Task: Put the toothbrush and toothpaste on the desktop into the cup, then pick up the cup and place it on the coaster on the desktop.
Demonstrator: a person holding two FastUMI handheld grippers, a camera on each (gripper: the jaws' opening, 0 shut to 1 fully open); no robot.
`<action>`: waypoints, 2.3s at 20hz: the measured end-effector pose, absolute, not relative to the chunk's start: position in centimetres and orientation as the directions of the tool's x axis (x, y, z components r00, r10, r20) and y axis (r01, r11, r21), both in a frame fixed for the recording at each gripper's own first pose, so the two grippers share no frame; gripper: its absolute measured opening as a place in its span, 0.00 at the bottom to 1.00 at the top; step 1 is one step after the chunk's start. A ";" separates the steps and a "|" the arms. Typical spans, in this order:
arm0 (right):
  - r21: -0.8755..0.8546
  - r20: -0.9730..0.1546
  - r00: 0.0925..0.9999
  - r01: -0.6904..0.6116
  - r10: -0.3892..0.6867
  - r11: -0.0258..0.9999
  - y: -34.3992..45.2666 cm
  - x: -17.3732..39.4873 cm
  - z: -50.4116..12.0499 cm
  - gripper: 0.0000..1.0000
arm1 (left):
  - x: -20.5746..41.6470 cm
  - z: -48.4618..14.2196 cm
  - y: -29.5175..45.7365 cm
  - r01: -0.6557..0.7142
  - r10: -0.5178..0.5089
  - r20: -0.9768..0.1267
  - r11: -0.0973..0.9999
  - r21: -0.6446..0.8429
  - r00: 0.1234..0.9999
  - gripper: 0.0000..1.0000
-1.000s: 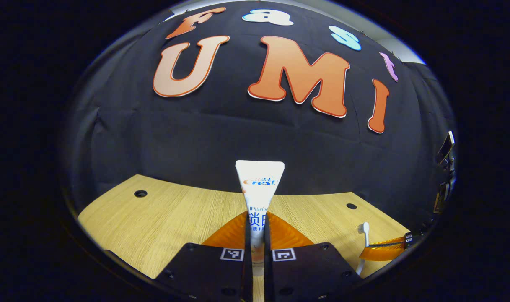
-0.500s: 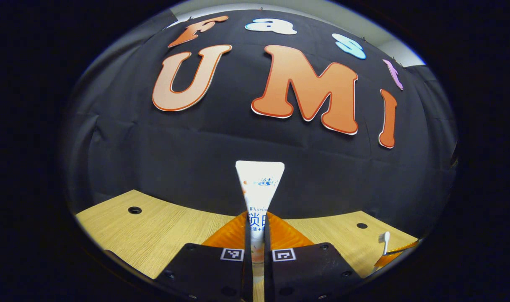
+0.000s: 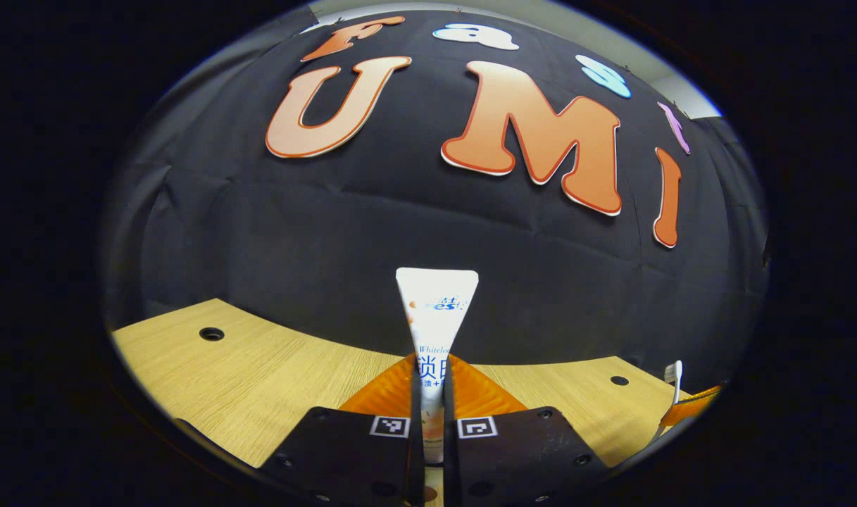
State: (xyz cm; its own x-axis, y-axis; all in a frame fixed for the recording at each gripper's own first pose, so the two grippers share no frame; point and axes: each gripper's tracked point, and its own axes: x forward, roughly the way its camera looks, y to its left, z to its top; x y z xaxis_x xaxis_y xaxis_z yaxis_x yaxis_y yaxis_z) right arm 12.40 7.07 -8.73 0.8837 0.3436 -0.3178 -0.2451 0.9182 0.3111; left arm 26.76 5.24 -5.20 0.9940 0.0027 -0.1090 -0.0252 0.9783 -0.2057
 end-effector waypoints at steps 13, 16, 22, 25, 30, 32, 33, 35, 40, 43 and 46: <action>0.299 -0.257 0.911 -0.242 0.322 0.923 7.9 14.0 -6.9 0.04 | 24.3 -10.0 3.9 -0.019 -0.031 -0.281 0.985 -0.171 0.959 0.26; 0.294 -0.228 0.915 -0.260 0.332 0.920 8.8 14.4 -5.9 0.04 | 24.4 -9.1 4.1 -0.003 -0.034 -0.257 0.990 -0.141 0.966 0.33; 0.297 -0.139 0.925 -0.301 0.353 0.906 10.8 15.1 -3.5 0.04 | 21.2 -6.8 5.0 -0.002 -0.021 -0.202 0.994 -0.113 0.979 0.83; 0.277 -0.084 0.931 -0.322 0.356 0.905 11.7 15.6 -2.6 0.04 | 19.3 -6.8 6.1 -0.017 -0.004 -0.191 0.994 -0.107 0.982 0.92; 0.329 0.051 0.926 -0.370 0.375 0.869 13.9 16.8 -0.3 0.04 | 16.3 -5.2 8.9 -0.074 0.063 -0.137 0.994 -0.078 0.989 0.96; 0.329 0.100 0.924 -0.380 0.368 0.865 14.3 17.4 0.4 0.04 | 15.6 -4.4 9.8 -0.079 0.070 -0.113 0.994 -0.076 0.991 0.98; 0.328 0.124 0.924 -0.382 0.362 0.864 14.5 17.7 0.8 0.04 | 15.3 -4.4 10.0 -0.082 0.074 -0.104 0.994 -0.074 0.992 0.98; 0.333 0.162 0.922 -0.386 0.351 0.860 14.9 18.2 1.4 0.04 | 15.0 -4.1 10.7 -0.089 0.082 -0.100 0.994 -0.069 0.992 0.98; 0.325 0.259 0.898 -0.427 0.354 0.844 16.4 19.5 2.4 0.04 | 14.3 -4.4 11.4 -0.095 0.089 -0.100 0.994 -0.055 0.991 0.98; 0.328 0.272 0.891 -0.441 0.363 0.835 17.6 20.4 1.8 0.04 | 13.8 -4.9 12.0 -0.104 0.099 -0.107 0.994 -0.045 0.989 0.98; 0.346 0.257 0.896 -0.435 0.362 0.831 18.6 21.4 0.6 0.04 | 13.5 -5.1 12.6 -0.119 0.114 -0.106 0.992 -0.036 0.988 0.98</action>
State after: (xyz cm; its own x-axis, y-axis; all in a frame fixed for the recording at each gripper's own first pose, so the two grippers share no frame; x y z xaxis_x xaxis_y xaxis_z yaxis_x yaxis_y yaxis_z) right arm 21.44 18.57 0.61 0.8960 0.3625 0.2566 -0.4353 0.8313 0.3457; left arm 13.53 12.61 -5.06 0.9878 0.1145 -0.1057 -0.1189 0.9922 -0.0362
